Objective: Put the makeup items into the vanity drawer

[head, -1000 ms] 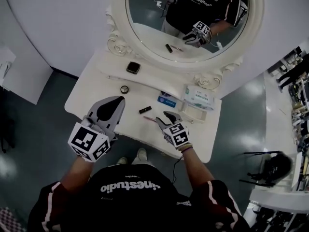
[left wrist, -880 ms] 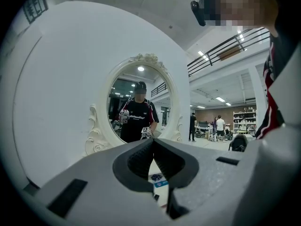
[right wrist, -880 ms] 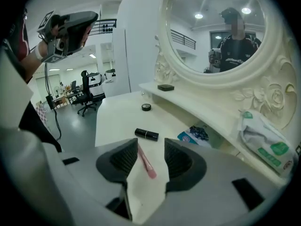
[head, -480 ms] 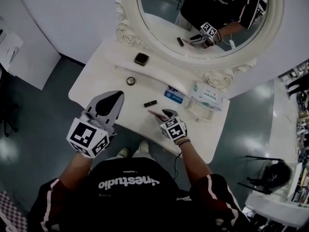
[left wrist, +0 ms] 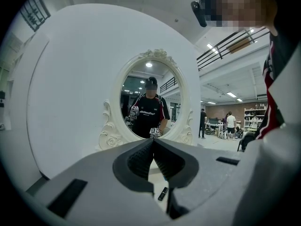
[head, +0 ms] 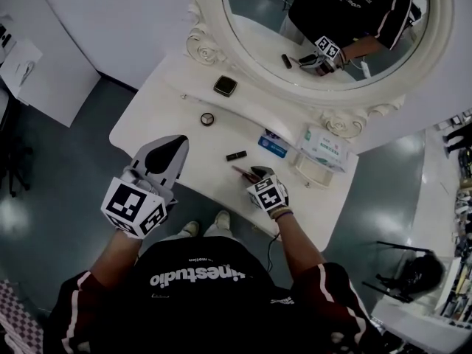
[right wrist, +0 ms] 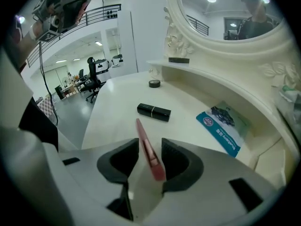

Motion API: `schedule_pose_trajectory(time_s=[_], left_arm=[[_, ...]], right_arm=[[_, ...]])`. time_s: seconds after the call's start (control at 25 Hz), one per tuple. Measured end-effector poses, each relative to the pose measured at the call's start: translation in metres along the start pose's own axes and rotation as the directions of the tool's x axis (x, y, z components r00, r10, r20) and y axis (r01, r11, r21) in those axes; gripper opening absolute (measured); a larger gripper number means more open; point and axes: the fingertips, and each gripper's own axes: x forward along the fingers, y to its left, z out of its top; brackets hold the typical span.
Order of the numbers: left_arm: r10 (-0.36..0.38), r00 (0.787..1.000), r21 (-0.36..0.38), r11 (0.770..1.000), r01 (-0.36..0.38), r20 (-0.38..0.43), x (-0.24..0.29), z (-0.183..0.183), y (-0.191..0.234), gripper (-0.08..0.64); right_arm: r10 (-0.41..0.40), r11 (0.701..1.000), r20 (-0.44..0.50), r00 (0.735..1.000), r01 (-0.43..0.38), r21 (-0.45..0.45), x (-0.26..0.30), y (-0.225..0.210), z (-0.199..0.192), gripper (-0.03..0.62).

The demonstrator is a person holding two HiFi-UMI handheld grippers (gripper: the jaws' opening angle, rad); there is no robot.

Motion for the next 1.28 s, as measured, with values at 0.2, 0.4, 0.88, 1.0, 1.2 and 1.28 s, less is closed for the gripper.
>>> schedule_pose_trajectory(time_s=[0.2, 0.4, 0.88, 1.0, 1.2, 1.28], left_arm=[[0.002, 1.0, -0.005, 1.0, -0.002, 0.003, -0.001, 0.0, 0.004, 0.005], [0.002, 1.0, -0.021, 1.0, -0.002, 0.003, -0.002, -0.001, 0.007, 0.005], [-0.023, 1.0, -0.019, 1.0, 0.024, 0.021, -0.001, 0.004, 0.008, 0.005], [-0.034, 0.999, -0.02, 0.999, 0.035, 0.026, 0.0, 0.005, 0.006, 0.005], [-0.056, 0.998, -0.018, 0.998, 0.057, 0.041, 0.001, 0.01, 0.002, 0.005], [-0.065, 0.997, -0.019, 0.998, 0.066, 0.048, 0.001, 0.013, 0.0, 0.005]], right_arm=[[0.007, 1.0, -0.003, 1.0, -0.007, 0.001, 0.001, 0.003, 0.0, 0.106], [-0.003, 1.0, -0.011, 1.0, 0.003, 0.003, 0.001, 0.001, 0.0, 0.054], [-0.023, 1.0, 0.002, 1.0, 0.023, 0.013, -0.014, 0.003, 0.003, 0.054], [-0.04, 0.999, 0.012, 0.999, 0.04, 0.022, -0.021, 0.001, 0.006, 0.054], [-0.07, 0.997, 0.022, 0.997, 0.069, 0.034, -0.035, -0.002, 0.007, 0.054], [-0.083, 0.996, 0.026, 0.996, 0.082, 0.041, -0.041, -0.002, 0.007, 0.054]])
